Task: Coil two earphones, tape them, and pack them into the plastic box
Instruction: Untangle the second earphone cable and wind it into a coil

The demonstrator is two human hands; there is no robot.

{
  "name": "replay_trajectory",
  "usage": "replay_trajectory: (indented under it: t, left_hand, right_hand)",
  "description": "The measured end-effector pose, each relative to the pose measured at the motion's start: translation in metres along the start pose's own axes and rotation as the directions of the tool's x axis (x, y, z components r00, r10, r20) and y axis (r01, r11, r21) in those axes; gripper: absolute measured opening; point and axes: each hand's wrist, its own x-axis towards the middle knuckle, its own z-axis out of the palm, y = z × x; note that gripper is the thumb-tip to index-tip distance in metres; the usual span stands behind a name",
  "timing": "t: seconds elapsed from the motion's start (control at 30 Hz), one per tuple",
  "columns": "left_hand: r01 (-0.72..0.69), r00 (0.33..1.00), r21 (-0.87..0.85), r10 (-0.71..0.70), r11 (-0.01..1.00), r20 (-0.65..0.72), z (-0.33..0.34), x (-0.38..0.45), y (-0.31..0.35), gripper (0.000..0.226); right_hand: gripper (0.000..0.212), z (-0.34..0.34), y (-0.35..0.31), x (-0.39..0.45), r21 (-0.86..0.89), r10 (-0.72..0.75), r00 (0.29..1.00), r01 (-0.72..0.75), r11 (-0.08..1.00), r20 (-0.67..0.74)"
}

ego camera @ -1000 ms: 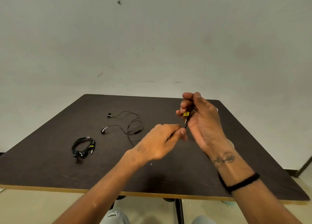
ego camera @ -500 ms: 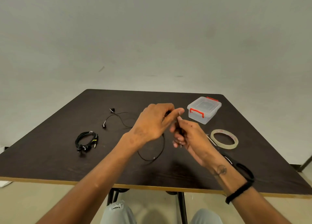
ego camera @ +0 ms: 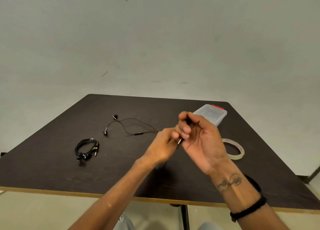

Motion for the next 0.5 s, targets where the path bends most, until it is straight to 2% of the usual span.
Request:
replay_trajectory:
  t: [0.07, 0.13, 0.17, 0.23, 0.27, 0.33, 0.43, 0.5]
  left_hand:
    - [0.037, 0.999, 0.077, -0.038, 0.996, 0.015, 0.005, -0.003, 0.006, 0.038]
    - [-0.001, 0.998, 0.194, -0.010, 0.981, 0.058, 0.007, -0.007, 0.011, 0.049]
    - [-0.018, 0.997, 0.233, 0.000, 0.972, 0.080, 0.007, -0.010, 0.013, 0.050]
    - [-0.020, 0.995, 0.246, -0.005, 0.969, 0.101, 0.003, -0.015, 0.015, 0.050]
    - [-0.015, 0.995, 0.243, -0.009, 0.970, 0.097, -0.001, -0.017, 0.016, 0.049]
    - [-0.009, 0.997, 0.248, -0.010, 0.969, 0.075, -0.010, -0.020, 0.019, 0.049]
    - [-0.008, 0.999, 0.310, 0.020, 0.951, -0.034, -0.027, -0.015, 0.025, 0.054]
    - [-0.015, 0.993, 0.363, 0.056, 0.932, -0.103, -0.037, -0.008, 0.029, 0.057]
  right_hand:
    - [0.027, -0.003, -0.004, 0.009, -0.068, -0.101, 0.994, 0.099, 0.993, -0.028]
    - [0.027, -0.012, -0.009, 0.018, -0.338, -0.247, 0.967, 0.214, 0.917, -0.057]
    - [0.028, -0.018, -0.011, 0.022, -0.529, -0.322, 0.945, 0.244, 0.813, -0.058]
    - [0.028, -0.031, -0.013, 0.025, -0.820, -0.408, 0.913, 0.234, 0.522, 0.000]
    - [0.028, -0.037, -0.013, 0.025, -0.887, -0.404, 0.914, 0.216, 0.408, 0.037]
    - [0.028, -0.045, -0.010, 0.021, -0.945, -0.326, 0.943, 0.167, 0.281, 0.070]
    - [0.028, -0.047, -0.005, 0.012, -0.979, -0.176, 0.982, 0.097, 0.180, 0.065]
    - [0.031, -0.044, -0.002, 0.006, -0.979, -0.084, 0.996, 0.050, 0.199, 0.033]
